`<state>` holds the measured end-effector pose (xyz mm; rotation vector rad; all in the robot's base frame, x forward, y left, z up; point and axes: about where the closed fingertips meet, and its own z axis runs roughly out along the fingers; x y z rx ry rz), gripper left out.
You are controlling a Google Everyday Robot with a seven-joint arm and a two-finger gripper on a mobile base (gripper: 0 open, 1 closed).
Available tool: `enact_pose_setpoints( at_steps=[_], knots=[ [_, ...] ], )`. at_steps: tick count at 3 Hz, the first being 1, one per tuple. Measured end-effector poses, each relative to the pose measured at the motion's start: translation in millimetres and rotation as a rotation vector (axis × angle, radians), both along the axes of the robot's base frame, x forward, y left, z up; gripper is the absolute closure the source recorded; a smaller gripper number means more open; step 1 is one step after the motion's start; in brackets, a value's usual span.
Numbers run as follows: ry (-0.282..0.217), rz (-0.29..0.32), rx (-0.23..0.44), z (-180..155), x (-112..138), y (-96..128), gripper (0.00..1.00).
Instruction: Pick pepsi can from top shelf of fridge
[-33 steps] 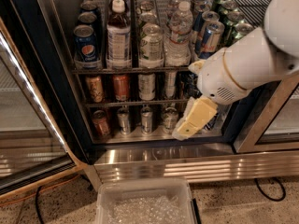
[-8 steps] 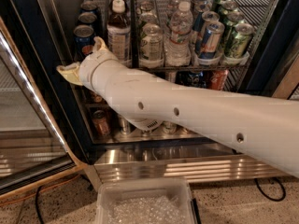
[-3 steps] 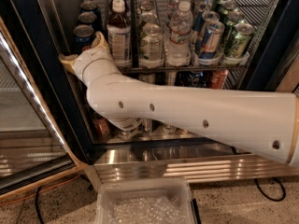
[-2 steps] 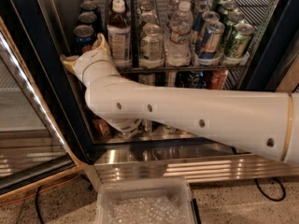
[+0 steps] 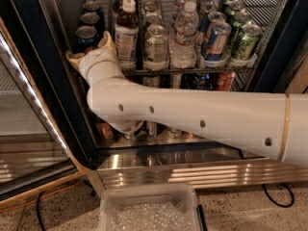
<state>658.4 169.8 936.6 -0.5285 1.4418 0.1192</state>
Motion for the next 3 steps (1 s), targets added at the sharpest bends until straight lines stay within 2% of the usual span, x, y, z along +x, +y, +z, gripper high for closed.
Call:
enact_pose_setpoints(
  at_steps=[1, 2, 3],
  knots=[
    [-0.043, -0.058, 0.016, 9.0, 23.9, -12.2, 0.28],
    [-0.027, -0.051, 0.016, 3.2, 27.0, -8.0, 0.27],
    [-0.027, -0.051, 0.016, 3.3, 26.9, -8.0, 0.46]
  ],
)
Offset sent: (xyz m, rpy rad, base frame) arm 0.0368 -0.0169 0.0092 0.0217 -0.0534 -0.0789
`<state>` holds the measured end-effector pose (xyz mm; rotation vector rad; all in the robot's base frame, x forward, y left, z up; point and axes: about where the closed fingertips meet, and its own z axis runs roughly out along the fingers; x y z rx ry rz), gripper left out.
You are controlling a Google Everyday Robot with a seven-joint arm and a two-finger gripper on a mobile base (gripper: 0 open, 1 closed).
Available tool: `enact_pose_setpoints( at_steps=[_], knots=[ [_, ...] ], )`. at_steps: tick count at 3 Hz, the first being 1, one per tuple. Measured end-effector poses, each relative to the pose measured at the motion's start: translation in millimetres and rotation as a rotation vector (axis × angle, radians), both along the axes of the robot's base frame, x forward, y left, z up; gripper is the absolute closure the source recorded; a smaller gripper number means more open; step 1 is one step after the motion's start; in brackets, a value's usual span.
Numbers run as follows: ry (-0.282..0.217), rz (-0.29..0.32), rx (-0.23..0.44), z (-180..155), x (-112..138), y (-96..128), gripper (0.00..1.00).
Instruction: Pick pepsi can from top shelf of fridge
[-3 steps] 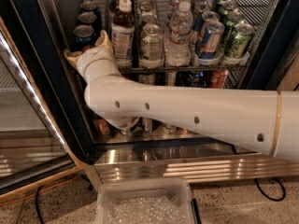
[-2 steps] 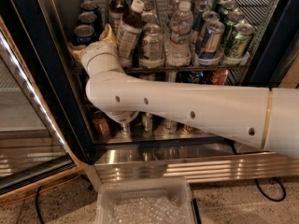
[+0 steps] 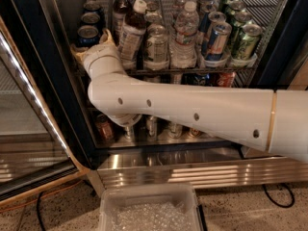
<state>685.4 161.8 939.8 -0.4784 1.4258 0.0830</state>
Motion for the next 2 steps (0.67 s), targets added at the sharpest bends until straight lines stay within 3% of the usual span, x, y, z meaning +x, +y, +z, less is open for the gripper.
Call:
enact_pose_setpoints(
  at_steps=[2],
  knots=[
    [0.0, 0.0, 0.0, 0.0, 0.0, 0.0, 0.93]
  ],
)
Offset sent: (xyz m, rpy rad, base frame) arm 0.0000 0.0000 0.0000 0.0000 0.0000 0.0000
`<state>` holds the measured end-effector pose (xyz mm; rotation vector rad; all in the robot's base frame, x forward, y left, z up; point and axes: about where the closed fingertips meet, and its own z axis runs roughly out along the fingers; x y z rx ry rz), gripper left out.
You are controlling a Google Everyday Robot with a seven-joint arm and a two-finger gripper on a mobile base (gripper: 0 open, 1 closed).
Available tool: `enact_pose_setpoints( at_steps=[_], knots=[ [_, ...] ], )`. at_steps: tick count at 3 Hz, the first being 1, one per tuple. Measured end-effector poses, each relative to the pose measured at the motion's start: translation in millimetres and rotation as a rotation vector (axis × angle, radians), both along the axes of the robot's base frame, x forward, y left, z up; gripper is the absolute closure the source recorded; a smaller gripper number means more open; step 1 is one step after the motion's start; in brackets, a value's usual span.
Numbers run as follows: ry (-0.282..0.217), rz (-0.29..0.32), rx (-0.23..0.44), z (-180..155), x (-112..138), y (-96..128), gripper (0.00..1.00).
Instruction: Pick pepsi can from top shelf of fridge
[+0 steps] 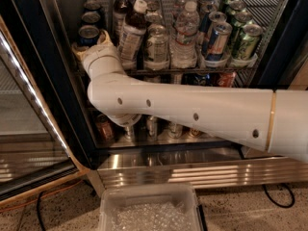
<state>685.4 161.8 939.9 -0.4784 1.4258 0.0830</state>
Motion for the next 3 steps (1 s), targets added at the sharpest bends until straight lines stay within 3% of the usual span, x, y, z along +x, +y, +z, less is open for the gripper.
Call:
enact_pose_setpoints(
  at_steps=[1, 2, 3],
  knots=[
    [0.0, 0.0, 0.0, 0.1, 0.0, 0.0, 1.0],
    [0.0, 0.0, 0.0, 0.2, -0.1, 0.1, 1.0],
    [-0.014, 0.045, 0.014, 17.1, -7.0, 5.2, 1.0]
  ],
)
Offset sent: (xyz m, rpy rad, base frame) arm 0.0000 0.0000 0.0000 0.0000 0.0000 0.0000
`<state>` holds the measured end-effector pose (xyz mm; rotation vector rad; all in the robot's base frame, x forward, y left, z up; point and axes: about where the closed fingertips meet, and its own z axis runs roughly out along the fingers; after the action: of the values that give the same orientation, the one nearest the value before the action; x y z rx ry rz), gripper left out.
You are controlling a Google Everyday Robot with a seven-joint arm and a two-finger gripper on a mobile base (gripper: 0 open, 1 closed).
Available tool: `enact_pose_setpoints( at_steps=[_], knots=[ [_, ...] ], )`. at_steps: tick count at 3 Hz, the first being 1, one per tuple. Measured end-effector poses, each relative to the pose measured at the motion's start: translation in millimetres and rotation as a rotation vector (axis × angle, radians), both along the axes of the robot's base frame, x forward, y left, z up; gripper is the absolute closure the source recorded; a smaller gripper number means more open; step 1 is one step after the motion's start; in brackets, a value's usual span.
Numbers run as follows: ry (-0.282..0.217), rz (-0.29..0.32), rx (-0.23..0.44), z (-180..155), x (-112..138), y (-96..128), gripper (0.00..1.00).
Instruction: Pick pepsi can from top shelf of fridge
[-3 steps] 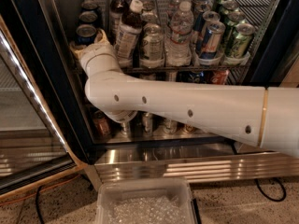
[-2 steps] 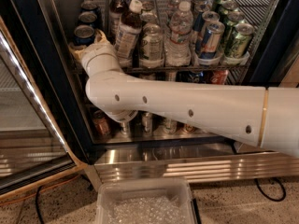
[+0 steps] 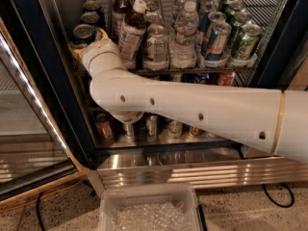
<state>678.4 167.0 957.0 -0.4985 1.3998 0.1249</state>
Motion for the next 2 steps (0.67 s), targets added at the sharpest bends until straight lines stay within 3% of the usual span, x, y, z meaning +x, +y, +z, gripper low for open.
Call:
enact_pose_setpoints(
  at_steps=[1, 2],
  knots=[
    [-0.042, 0.059, 0.046, 30.2, -16.2, 7.2, 1.0],
    [-0.121, 0.126, 0.124, 74.2, -40.7, 10.1, 1.0]
  ],
)
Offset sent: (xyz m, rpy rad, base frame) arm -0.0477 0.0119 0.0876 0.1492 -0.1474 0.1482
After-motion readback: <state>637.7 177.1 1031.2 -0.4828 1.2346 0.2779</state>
